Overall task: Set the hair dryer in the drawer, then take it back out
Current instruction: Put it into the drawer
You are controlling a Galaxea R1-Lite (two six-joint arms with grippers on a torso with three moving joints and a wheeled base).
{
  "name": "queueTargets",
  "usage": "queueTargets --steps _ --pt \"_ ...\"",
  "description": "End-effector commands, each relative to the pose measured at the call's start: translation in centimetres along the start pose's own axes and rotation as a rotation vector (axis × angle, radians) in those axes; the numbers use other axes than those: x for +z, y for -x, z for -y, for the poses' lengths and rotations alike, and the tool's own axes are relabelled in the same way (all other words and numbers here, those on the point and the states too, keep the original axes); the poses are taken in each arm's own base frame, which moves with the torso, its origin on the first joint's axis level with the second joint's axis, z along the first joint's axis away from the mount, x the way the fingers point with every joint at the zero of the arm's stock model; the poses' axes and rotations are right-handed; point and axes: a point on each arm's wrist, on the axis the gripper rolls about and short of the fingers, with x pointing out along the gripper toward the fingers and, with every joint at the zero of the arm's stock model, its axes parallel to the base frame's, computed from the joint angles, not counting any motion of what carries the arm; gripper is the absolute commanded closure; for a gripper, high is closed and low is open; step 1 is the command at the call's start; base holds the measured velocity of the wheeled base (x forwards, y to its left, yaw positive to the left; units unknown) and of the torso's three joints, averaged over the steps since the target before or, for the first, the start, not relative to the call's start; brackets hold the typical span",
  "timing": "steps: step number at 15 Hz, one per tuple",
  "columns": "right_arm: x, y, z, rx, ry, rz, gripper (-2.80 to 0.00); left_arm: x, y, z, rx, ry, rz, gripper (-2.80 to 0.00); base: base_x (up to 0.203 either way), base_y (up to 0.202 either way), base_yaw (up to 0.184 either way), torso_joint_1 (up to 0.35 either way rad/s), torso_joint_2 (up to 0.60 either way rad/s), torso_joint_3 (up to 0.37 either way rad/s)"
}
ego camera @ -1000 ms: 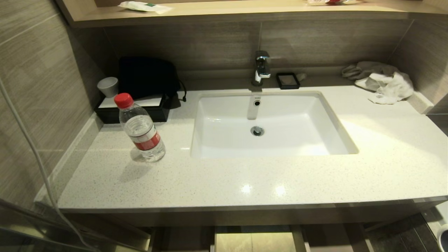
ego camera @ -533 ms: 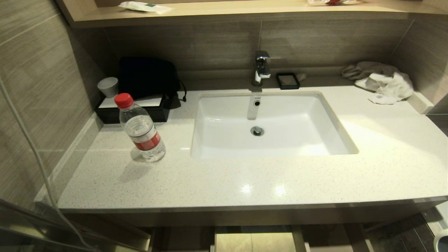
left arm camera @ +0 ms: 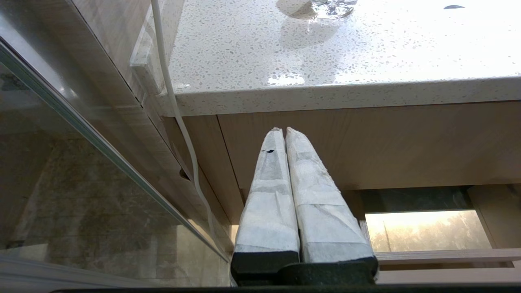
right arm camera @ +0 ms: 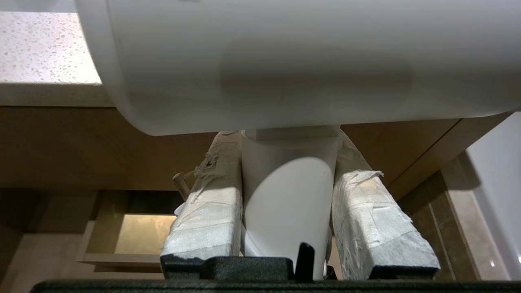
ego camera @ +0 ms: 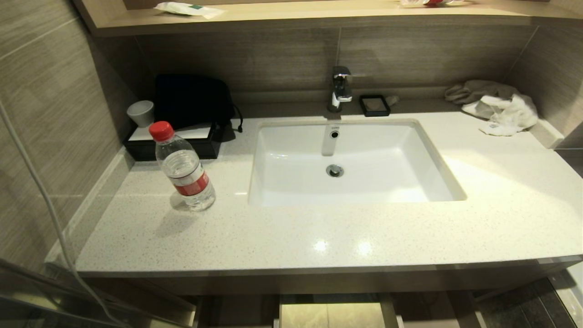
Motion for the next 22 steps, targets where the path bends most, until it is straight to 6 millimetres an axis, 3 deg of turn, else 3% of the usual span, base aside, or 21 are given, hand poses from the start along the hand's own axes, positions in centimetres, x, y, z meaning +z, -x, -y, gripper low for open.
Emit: queueTargets --steps 1,22 --pt "-0.54 0.02 -0.01 -0.003 -0.025 -0.041 0.0 0.0 0.0 0.0 0.0 0.0 0.0 0.0 0.0 0.0 0.0 0.0 0.0 0.0" --pt "-0.68 0.03 -0.01 -0.006 -0.036 -0.054 0.0 0.0 0.0 0.0 0.0 0.0 0.0 0.0 0.0 0.0 0.0 -0.003 0.01 0.006"
